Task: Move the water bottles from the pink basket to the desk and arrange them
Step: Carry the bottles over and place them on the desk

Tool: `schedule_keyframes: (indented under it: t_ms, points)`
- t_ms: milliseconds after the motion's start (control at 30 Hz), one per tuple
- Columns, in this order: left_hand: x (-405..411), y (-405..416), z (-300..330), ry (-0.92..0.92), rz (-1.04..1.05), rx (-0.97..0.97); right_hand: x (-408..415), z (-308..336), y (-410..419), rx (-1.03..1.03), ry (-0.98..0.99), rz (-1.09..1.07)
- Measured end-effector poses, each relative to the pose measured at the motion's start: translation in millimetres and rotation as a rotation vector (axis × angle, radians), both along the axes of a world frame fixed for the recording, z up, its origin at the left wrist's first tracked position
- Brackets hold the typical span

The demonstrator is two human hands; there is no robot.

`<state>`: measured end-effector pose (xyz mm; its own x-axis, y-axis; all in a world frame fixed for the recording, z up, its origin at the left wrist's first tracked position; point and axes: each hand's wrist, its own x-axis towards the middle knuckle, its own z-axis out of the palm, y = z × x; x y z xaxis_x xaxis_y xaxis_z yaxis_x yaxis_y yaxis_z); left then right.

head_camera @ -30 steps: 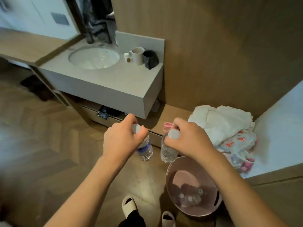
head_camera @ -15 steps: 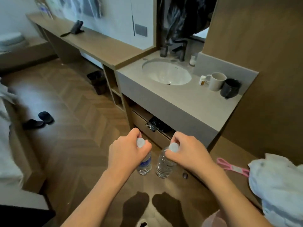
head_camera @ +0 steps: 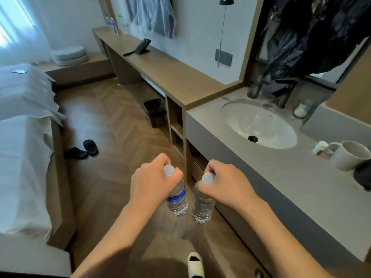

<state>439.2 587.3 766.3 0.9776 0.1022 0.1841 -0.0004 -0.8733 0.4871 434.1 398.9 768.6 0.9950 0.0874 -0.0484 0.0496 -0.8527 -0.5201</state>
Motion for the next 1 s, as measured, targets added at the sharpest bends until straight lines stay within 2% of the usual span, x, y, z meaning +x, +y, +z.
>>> schedule_keyframes:
  t_ms: [167,333,500,667,1000]
  points:
    - [86.1,24.2,14.9,-0.013,0.096,-0.007,96.0,12.5,19.7,0.010,-0.013,0.077]
    - [163.9,54.3,18.9,-0.065,0.165,-0.098,183.7,25.3,46.4,0.000,-0.038,0.126]
    - [244.3,94.6,15.7,-0.099,0.179,-0.046,270.3,21.0,83.0,0.028,-0.042,0.152]
    - [331.1,149.5,9.3,-0.119,0.190,-0.054,361.8,15.6,138.6,-0.030,-0.039,0.166]
    - [502.7,268.9,17.5,-0.100,0.206,-0.050,536.8,23.7,254.4,0.006,-0.081,0.189]
